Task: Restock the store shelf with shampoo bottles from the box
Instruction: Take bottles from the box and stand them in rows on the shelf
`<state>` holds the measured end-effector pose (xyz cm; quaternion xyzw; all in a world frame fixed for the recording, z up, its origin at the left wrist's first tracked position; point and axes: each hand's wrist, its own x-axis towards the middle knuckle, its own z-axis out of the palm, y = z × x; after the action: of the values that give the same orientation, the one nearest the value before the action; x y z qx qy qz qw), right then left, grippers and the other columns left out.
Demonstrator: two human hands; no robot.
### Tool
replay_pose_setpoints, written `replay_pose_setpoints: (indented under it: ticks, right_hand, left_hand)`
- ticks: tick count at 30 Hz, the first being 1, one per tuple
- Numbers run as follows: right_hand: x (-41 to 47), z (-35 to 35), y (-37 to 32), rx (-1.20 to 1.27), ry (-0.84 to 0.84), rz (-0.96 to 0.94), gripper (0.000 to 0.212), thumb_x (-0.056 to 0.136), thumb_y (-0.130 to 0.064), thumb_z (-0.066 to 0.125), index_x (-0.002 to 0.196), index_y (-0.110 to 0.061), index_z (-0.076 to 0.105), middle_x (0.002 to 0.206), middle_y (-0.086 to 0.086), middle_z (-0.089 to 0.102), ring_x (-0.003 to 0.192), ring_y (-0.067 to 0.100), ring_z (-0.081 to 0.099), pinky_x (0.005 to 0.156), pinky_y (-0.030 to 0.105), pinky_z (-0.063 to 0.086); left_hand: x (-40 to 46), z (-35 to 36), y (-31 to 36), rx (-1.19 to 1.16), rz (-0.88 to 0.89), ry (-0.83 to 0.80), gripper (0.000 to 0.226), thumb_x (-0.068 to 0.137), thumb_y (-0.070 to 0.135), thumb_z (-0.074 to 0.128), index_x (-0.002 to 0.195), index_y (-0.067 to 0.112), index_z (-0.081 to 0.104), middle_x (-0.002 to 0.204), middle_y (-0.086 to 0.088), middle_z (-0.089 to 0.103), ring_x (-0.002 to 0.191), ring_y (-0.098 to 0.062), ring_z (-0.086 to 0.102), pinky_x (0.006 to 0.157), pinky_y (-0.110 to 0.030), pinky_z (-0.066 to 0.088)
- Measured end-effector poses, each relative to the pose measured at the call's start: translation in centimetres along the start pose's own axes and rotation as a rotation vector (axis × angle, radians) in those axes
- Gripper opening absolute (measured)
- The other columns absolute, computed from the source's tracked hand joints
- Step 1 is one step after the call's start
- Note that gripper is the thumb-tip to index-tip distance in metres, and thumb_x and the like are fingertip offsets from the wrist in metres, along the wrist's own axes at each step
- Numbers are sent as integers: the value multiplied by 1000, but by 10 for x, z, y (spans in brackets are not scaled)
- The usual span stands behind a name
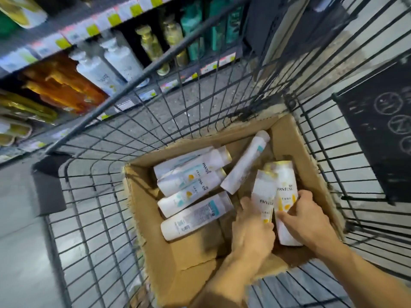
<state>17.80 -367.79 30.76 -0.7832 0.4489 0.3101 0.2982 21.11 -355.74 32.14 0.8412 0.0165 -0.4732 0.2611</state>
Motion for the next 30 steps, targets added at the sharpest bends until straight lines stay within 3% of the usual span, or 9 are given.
replay_pose_setpoints:
  ticks: [6,10,14,16,19,26,30]
  right_hand:
    - [-65,-41,-25,93,53,-143,50,81,-28,75,116,-21,40,86,-8,55,81,18,57,74,35,49]
    - [-123,-62,-68,152,137,-271,49,82,-32,73,116,-27,38,97,-9,59,87,16,62,76,36,52]
    - [-188,-71,-127,239,236,-402,45,85,-26,70,113,-32,35,100,-10,56,91,15,58,65,25,43]
    - [-221,-72,-160,288,266,-443,43,86,-25,69,111,-33,35,100,-11,57,90,13,59,69,28,45]
    - [-270,-72,-211,352,311,-509,42,85,-24,70,114,-30,40,104,-9,63,93,12,63,78,36,52]
    - [-364,-52,-326,408,312,-628,50,86,-29,71,123,-32,38,111,-13,62,100,8,63,86,39,54]
    - [-408,-45,-393,395,295,-729,51,85,-31,71,123,-38,38,109,-21,61,97,1,61,79,26,48]
  left_hand:
    - [-51,-66,5,-89,172,108,47,89,34,61,128,27,35,119,2,57,106,-20,59,72,-27,44]
    - [-89,-138,3,-251,199,141,44,76,41,71,106,39,39,108,11,61,95,-11,62,81,-41,54]
    - [-129,-219,-1,-219,329,257,49,76,35,75,111,25,42,102,7,63,91,-14,63,78,-36,54]
    - [-150,-260,-7,-210,382,311,51,74,36,76,111,22,45,104,2,66,95,-20,64,80,-40,53]
    - [-183,-321,-25,-230,436,331,47,74,35,75,109,24,45,106,5,64,97,-17,63,83,-42,54]
    - [-247,-455,-82,-307,508,462,45,76,31,77,107,27,45,107,10,60,98,-12,61,85,-37,53]
    - [-285,-530,-105,-325,530,561,45,73,34,79,104,27,47,103,14,61,91,-8,61,77,-30,53]
